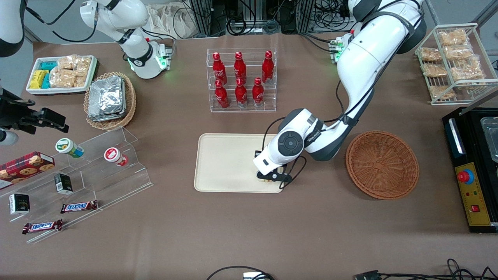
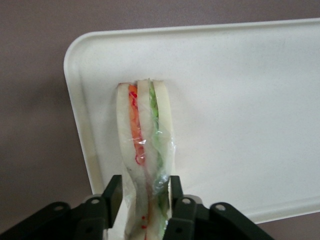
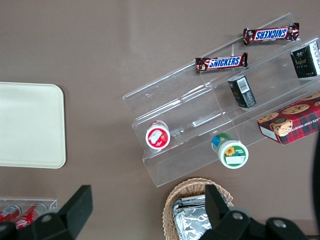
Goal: Place sandwich from basket to tray
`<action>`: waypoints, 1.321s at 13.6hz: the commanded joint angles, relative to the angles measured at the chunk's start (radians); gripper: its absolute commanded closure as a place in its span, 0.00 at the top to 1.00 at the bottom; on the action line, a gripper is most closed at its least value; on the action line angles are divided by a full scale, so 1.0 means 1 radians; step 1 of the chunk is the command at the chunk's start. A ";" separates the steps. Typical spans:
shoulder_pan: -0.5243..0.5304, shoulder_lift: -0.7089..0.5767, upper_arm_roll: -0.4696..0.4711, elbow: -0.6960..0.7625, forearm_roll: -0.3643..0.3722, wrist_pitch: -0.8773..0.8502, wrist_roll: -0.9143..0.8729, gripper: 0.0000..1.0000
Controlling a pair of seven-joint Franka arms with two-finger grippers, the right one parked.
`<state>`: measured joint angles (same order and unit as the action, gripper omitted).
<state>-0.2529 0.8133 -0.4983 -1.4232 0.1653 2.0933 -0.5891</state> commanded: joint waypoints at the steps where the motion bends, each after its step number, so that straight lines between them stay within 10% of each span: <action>1: -0.002 -0.051 0.001 0.014 0.013 -0.114 0.014 1.00; 12: 0.177 -0.615 -0.020 -0.511 -0.053 -0.124 0.154 1.00; 18: 0.403 -0.784 -0.019 -0.490 -0.112 -0.352 0.396 1.00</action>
<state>0.0799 0.1014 -0.5038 -1.8980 0.0728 1.7954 -0.2586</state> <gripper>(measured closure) 0.000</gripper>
